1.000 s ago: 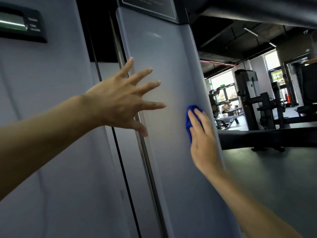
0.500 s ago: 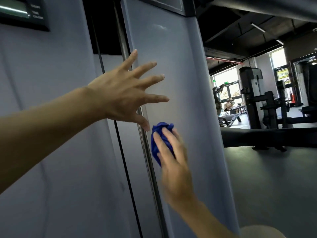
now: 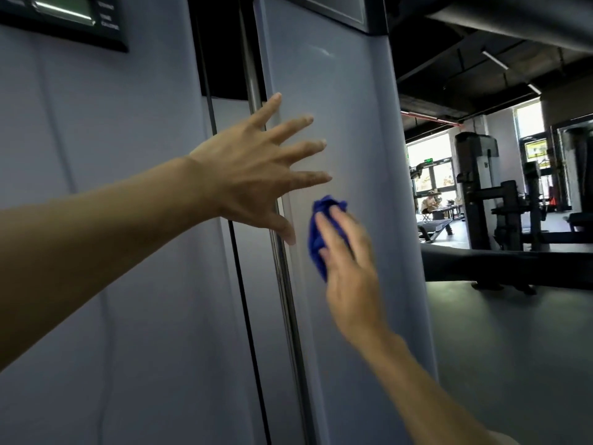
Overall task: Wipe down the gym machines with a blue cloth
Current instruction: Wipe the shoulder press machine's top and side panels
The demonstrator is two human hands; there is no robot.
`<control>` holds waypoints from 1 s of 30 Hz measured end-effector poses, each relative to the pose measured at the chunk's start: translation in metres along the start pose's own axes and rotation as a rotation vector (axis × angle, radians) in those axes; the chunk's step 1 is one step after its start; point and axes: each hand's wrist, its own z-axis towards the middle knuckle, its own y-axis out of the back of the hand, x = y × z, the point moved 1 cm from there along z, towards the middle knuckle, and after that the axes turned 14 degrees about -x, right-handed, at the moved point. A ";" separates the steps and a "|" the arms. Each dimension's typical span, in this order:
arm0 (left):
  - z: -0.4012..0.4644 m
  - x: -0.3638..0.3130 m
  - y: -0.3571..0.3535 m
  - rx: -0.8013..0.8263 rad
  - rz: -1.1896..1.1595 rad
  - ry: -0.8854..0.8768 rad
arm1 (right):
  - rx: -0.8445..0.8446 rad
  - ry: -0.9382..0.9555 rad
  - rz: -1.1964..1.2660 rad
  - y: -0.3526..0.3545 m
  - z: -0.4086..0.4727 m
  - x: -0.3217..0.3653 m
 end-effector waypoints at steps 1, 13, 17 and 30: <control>0.000 0.000 0.000 0.000 0.000 0.009 | -0.050 -0.150 -0.033 0.003 0.013 -0.021; -0.005 -0.001 0.000 -0.024 -0.040 0.121 | -0.080 -0.179 0.009 -0.008 0.049 -0.018; -0.007 0.000 0.000 -0.034 -0.066 0.110 | -0.244 -0.523 -0.050 -0.019 0.075 -0.021; -0.009 -0.002 0.005 -0.038 -0.092 0.214 | -0.192 -0.411 -0.032 -0.038 0.107 0.012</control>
